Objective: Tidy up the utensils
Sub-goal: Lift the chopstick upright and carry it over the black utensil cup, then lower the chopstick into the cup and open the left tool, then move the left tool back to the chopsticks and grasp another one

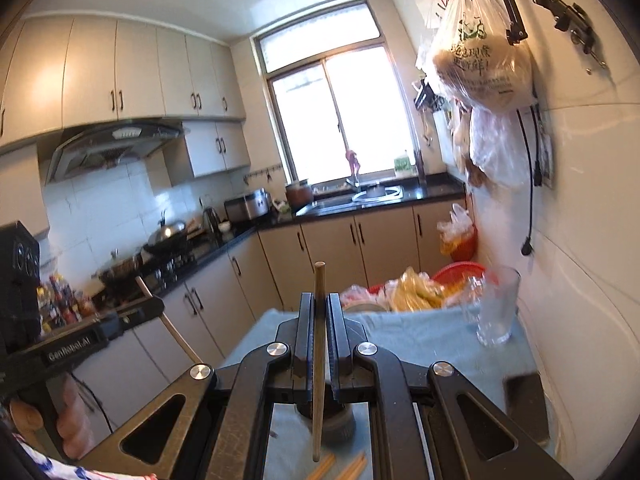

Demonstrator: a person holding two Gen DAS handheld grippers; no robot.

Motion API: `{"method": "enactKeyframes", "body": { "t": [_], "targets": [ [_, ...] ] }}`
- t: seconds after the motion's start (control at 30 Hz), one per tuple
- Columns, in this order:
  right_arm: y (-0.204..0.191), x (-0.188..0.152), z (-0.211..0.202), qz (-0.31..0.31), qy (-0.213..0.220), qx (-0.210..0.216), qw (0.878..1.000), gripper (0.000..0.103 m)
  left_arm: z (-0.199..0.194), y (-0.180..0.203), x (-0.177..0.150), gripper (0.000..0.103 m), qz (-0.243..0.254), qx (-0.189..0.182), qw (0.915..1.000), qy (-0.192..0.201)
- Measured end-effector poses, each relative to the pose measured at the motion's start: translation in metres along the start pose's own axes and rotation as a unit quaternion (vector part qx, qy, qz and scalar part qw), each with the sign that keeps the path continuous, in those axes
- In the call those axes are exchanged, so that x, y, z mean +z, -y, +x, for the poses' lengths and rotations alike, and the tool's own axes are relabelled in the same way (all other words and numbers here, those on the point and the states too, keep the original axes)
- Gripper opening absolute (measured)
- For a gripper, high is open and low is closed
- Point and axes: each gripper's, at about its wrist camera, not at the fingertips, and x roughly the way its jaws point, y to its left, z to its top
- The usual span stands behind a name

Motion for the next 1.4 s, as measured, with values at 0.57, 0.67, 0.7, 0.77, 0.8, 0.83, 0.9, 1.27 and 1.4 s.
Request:
{"method": "enactKeyframes", "body": {
  "t": [0.57,0.67,0.7,0.77,0.8,0.83,0.9,1.27,1.4],
  "targets": [
    [0.041,-0.049,0.138,0.046,-0.106,-0.038,0.993,0.006,0.138,-0.025,-0.031,0.005,-0.02,0.018,0.9941,-0.105],
    [0.055,-0.058,0.15,0.065,-0.124,-0.038,0.989,0.007,0.137,-0.026,-0.035,0.006,-0.014,0.021,0.9944,-0.102],
    [0.059,-0.06,0.154,0.071,-0.128,-0.039,0.988,0.007,0.136,-0.026,-0.034,0.006,-0.014,0.022,0.9946,-0.1],
    [0.065,-0.063,0.158,0.082,-0.132,-0.042,0.987,0.007,0.133,-0.024,-0.033,0.007,-0.01,0.02,0.9952,-0.096],
    [0.066,-0.065,0.159,0.085,-0.133,-0.041,0.987,0.007,0.132,-0.024,-0.032,0.011,-0.01,0.019,0.9954,-0.094],
    [0.066,-0.065,0.16,0.087,-0.136,-0.042,0.986,0.007,0.13,-0.025,-0.031,0.016,-0.01,0.018,0.9956,-0.091],
    [0.067,-0.065,0.162,0.089,-0.139,-0.04,0.985,0.013,0.126,-0.025,-0.03,0.025,-0.01,0.02,0.9961,-0.086],
    [0.056,-0.064,0.131,0.066,-0.126,-0.042,0.989,0.042,0.075,-0.045,-0.039,0.047,-0.032,0.034,0.9968,-0.065],
    [0.053,-0.071,0.109,0.056,-0.125,-0.045,0.99,0.047,0.046,-0.056,-0.052,0.051,-0.033,0.048,0.9964,-0.062]
  ]
}}
